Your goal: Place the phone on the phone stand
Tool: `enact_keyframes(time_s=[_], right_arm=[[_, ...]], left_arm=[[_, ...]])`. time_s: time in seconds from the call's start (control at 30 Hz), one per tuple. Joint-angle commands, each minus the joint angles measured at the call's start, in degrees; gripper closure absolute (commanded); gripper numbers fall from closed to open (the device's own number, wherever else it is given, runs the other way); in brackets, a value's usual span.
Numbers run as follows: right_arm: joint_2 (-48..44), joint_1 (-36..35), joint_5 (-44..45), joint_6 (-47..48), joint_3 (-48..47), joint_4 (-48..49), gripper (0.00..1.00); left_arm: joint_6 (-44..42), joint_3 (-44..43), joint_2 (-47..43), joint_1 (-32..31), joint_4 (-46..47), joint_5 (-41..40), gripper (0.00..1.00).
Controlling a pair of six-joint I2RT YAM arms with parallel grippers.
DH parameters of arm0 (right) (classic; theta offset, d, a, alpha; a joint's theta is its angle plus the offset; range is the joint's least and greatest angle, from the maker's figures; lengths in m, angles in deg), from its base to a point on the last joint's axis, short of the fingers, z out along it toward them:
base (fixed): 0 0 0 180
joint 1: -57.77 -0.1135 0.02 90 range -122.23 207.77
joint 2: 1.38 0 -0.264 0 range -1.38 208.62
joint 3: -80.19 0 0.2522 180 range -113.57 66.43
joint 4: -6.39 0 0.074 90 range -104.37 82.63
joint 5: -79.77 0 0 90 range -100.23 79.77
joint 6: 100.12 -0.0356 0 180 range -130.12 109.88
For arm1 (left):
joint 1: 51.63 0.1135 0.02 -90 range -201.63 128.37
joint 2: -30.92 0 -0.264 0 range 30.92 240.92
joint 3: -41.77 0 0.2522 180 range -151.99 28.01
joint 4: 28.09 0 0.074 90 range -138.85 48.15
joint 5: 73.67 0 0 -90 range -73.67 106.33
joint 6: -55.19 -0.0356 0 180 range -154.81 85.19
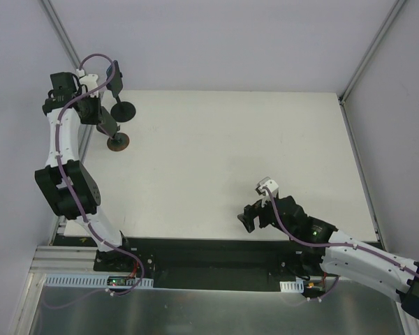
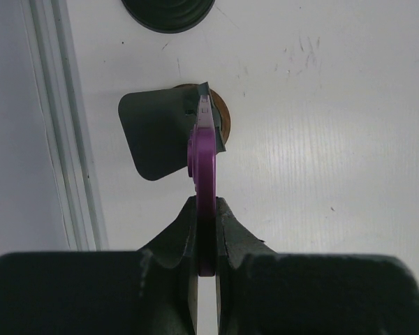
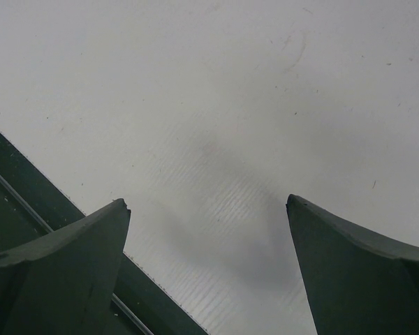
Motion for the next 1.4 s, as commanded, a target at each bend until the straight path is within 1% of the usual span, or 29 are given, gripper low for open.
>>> enact_keyframes(time_s=[0.0, 0.13, 0.3, 0.67, 0.8, 0.83, 0.87, 0.97, 1.07, 1.2, 1.33, 1.37], right_arm=[[-0.15, -0.2, 0.08, -0.23, 0.0, 2.56, 0.04], [-0.06, -0.11, -0.09, -0.23, 0.17, 2.64, 0.04], [-0.15, -0.2, -0.09, -0.31, 0.26, 2.82, 0.04], [0.11, -0.2, -0.09, -0.23, 0.17, 3.0, 0.04], [0.2, -0.11, -0.09, -0.23, 0.26, 3.0, 0.04], [0.2, -0.2, -0.01, -0.23, 0.35, 3.0, 0.04], [0.2, -0.2, -0.09, -0.14, 0.26, 3.08, 0.04], [0.11, -0.11, -0.18, -0.23, 0.26, 3.0, 0.04], [-0.24, -0.11, -0.27, -0.23, 0.43, 3.0, 0.04], [-1.29, -0.2, -0.09, -0.31, 0.79, 3.0, 0.04], [-1.65, -0.11, -0.09, -0.31, 0.96, 3.08, 0.04], [-1.56, -0.11, -0.01, -0.31, 1.05, 3.17, 0.04]], left_arm=[[2.02, -5.07, 1.69, 0.59, 1.55, 3.48, 1.0], [3.95, -5.95, 3.46, 0.59, 1.2, 3.3, 1.0], [4.14, -6.48, 5.83, 0.85, 0.41, 2.42, 1.0], [6.95, -8.41, 8.21, 1.99, -0.21, 2.25, 1.0], [9.48, -8.15, 8.82, 2.87, -0.74, 0.84, 1.0], [9.93, -8.24, 9.0, 3.14, -0.91, 1.01, 0.89], [10.37, -8.24, 9.08, 3.31, -1.09, 0.93, 0.82], [11.6, -8.06, 9.0, 3.58, -1.53, -0.56, 0.52], [12.83, -8.15, 9.0, 3.67, -1.62, -2.41, 0.43], [14.32, -8.24, 8.47, 3.75, -1.79, -2.15, 0.4], [16.96, -7.8, 6.72, 3.75, -1.88, -5.22, 0.37], [17.66, -7.71, 5.76, 3.75, -1.88, -7.05, 0.24]])
